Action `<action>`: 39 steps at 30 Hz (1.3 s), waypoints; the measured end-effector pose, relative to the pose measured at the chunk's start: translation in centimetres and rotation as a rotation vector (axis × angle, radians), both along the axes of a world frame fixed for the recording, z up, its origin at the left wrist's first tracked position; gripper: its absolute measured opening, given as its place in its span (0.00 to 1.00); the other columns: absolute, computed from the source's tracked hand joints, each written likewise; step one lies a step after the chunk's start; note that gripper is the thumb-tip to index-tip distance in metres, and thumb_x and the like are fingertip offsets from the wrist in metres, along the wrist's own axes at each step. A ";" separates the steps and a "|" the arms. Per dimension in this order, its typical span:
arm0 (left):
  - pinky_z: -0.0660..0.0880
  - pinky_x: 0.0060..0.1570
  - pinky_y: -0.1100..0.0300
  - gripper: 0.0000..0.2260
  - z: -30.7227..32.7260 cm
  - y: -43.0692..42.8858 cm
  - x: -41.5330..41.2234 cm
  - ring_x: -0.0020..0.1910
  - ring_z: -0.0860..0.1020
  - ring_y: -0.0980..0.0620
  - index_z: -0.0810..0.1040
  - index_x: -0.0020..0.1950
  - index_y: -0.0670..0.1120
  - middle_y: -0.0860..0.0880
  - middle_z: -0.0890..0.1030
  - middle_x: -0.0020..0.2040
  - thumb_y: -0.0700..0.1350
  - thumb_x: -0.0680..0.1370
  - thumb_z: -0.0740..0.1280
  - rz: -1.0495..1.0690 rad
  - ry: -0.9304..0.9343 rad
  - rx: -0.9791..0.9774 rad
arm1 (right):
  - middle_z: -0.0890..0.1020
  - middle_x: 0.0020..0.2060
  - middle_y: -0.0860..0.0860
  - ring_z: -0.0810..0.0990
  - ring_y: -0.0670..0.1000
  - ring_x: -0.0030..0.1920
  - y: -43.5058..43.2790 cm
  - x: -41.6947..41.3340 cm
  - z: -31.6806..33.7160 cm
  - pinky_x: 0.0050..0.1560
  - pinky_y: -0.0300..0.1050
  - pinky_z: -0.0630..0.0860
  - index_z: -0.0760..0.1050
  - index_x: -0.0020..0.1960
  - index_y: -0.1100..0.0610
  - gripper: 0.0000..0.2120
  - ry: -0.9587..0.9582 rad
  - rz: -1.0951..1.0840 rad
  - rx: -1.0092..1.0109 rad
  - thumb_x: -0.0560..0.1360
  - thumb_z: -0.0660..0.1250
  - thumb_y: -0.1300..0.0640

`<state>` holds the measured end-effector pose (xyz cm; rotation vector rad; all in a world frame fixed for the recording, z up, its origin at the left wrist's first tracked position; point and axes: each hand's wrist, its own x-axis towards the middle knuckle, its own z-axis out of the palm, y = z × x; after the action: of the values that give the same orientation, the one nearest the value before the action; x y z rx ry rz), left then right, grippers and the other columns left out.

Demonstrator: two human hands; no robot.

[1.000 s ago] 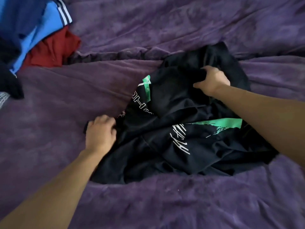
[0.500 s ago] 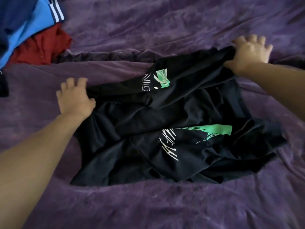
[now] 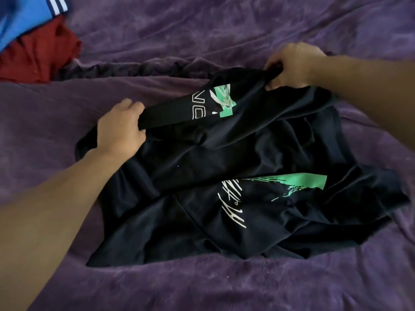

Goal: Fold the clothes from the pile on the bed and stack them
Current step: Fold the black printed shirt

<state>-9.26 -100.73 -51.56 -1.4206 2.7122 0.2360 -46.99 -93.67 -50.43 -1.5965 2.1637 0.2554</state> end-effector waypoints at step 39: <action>0.44 0.72 0.40 0.37 -2.7 21.2 -0.8 0.77 0.38 0.42 0.33 0.73 0.62 0.46 0.31 0.76 0.73 0.72 0.48 -0.596 -0.370 0.315 | 0.54 0.77 0.53 0.54 0.56 0.76 33.6 3.3 -2.2 0.70 0.62 0.58 0.53 0.76 0.49 0.48 -0.131 -1.047 -0.275 0.65 0.61 0.24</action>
<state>-10.11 -79.57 -54.24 -0.4819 2.4981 0.3026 -43.68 -60.03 -52.62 -0.3859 2.6580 -0.4687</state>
